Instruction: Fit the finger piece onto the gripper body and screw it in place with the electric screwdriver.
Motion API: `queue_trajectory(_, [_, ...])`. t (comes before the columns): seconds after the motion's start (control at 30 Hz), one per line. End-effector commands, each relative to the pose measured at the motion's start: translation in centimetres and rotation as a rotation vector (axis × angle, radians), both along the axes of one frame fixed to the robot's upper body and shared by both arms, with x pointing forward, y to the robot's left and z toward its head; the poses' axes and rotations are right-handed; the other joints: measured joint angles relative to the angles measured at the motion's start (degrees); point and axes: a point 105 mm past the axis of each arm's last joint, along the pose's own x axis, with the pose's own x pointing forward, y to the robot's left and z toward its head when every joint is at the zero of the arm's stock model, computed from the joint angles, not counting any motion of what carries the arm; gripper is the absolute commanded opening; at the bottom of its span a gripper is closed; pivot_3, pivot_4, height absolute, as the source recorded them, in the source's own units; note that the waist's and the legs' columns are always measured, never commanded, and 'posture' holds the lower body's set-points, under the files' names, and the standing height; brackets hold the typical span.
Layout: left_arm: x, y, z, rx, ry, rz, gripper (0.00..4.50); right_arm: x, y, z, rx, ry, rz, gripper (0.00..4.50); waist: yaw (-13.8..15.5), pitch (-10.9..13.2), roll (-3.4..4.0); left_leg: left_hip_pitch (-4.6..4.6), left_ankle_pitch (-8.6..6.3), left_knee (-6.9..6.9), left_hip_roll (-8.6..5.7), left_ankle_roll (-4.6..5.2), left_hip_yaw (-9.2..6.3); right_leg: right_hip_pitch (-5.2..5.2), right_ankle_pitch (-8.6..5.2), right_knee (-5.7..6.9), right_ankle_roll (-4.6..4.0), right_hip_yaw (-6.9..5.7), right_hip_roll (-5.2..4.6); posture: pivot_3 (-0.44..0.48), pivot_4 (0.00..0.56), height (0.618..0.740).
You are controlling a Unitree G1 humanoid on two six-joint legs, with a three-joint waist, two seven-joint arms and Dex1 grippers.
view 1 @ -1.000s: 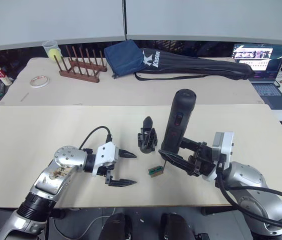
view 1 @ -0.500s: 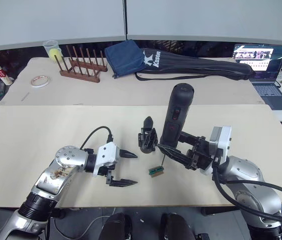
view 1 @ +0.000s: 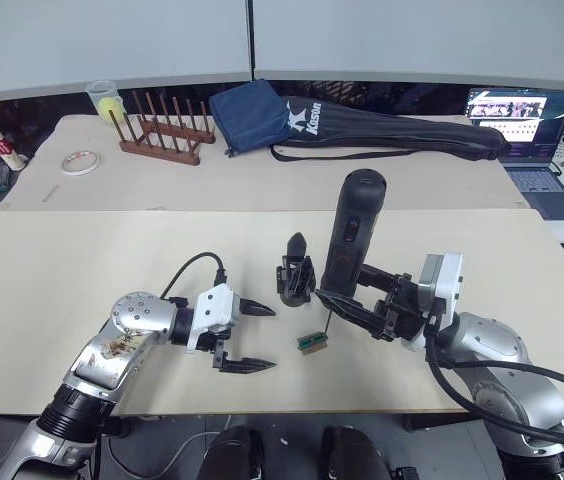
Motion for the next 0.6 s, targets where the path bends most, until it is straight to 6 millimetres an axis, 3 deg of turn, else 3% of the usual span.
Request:
queue_trajectory(0.03, [0.14, -0.28, 0.75, -0.003, -0.040, -0.016, 4.50, -0.83, 0.41, 1.62, 0.027, -0.075, 0.028, 1.97, 0.0, 0.0, 0.00, 0.00, 0.00, 0.00, 0.00, 0.00, 0.00, 0.00, 0.00, 0.00, 0.00, 0.00, 0.00, 0.000, 0.150, 0.740])
queue_trajectory(0.6, [0.20, -0.29, 0.76, -0.003, -0.040, -0.012, 4.50, -0.94, 0.25, 1.07, 0.021, -0.061, 0.030, 1.97, 0.0, 0.0, 0.00, 0.00, -0.01, 0.01, 0.00, 0.01, 0.00, 0.01, 0.00, 0.00, 0.00, 0.00, 0.00, 0.000, 0.150, 0.740])
